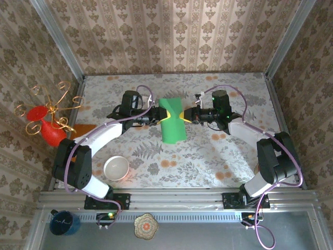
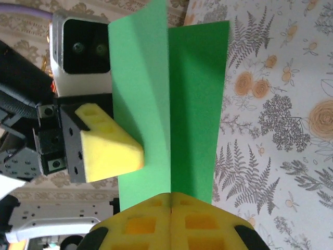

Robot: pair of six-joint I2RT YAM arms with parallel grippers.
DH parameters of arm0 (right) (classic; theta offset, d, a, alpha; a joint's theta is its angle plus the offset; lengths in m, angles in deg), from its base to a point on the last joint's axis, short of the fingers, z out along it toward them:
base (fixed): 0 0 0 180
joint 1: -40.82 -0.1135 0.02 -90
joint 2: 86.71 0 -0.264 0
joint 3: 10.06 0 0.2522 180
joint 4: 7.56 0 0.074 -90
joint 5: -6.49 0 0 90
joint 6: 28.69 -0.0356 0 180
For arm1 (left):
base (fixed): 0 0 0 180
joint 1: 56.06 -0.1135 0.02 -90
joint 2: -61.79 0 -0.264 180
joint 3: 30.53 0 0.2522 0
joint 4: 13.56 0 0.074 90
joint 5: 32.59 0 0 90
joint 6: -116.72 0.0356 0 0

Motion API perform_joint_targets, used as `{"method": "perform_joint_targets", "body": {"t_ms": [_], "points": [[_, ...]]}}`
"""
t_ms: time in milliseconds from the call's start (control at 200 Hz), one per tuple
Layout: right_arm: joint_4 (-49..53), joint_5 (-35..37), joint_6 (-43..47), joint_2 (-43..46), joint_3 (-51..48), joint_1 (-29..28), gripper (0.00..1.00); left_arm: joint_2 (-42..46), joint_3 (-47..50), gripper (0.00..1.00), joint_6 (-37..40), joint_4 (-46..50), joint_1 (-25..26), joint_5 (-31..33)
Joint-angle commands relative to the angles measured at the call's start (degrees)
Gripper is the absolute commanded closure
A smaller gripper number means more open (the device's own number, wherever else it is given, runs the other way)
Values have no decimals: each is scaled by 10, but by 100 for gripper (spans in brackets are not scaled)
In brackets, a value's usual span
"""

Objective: Fold a paper plane with a square sheet of paper (pick it up from the middle)
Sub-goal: First fold the square sheet of paper in half at the center of the table.

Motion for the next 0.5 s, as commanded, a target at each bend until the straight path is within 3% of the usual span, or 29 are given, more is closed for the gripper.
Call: {"method": "perform_joint_targets", "body": {"t_ms": [0, 205, 360, 415, 490], "points": [[59, 28, 34, 20, 22, 2, 100, 13, -21, 58, 19, 37, -5, 29], [151, 80, 71, 74, 27, 41, 100, 57, 1, 26, 54, 127, -46, 153], [293, 122, 147, 119, 67, 60, 100, 106, 44, 6, 66, 135, -73, 199], [339, 140, 166, 124, 88, 61, 100, 121, 52, 0, 74, 144, -79, 215], [385, 157, 176, 124, 114, 59, 100, 137, 60, 0, 84, 156, -83, 232]]}}
